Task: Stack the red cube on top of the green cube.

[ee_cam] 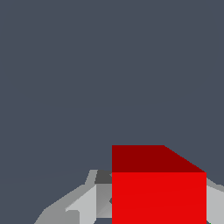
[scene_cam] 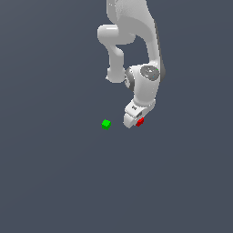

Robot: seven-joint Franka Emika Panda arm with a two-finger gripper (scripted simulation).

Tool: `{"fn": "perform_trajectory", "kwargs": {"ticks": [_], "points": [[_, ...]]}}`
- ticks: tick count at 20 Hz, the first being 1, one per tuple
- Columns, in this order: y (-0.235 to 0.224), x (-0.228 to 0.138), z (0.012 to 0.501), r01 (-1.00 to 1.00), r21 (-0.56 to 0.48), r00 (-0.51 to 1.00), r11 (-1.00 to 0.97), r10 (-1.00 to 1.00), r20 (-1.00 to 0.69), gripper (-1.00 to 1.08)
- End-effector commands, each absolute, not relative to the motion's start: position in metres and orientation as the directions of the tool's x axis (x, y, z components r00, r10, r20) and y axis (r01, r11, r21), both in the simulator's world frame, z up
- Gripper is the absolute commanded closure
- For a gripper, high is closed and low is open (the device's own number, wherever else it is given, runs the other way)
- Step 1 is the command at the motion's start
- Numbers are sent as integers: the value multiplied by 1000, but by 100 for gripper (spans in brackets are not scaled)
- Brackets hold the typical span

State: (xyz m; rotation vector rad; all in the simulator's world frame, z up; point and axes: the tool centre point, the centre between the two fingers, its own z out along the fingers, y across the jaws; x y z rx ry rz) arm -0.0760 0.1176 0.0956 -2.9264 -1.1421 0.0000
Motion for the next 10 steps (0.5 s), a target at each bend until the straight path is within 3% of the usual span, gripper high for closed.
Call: {"fn": "perform_trajectory", "kwargs": {"ticks": [1, 10], "points": [[87, -81, 90, 677, 0, 736, -736, 677, 1, 108], [-10, -96, 72, 677, 0, 736, -736, 677, 0, 108]]}}
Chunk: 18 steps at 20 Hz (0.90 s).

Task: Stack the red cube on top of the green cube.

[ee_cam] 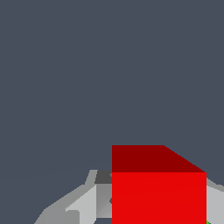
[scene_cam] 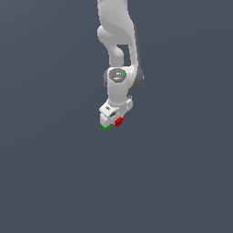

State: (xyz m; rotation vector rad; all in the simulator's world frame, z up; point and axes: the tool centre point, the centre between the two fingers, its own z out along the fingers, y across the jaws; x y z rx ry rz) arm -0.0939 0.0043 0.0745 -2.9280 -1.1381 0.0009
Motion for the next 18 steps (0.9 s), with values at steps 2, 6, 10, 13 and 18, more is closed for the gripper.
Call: {"fn": "perform_trajectory", "kwargs": {"ticks": [2, 6, 10, 13, 18], "points": [[-25, -98, 69, 677, 0, 736, -736, 677, 0, 108], [-48, -100, 65, 677, 0, 736, -736, 677, 0, 108], [-60, -101, 63, 677, 0, 736, -736, 677, 0, 108], [-63, -101, 62, 677, 0, 736, -736, 677, 0, 108], [-63, -101, 62, 677, 0, 736, -736, 677, 0, -92]]}}
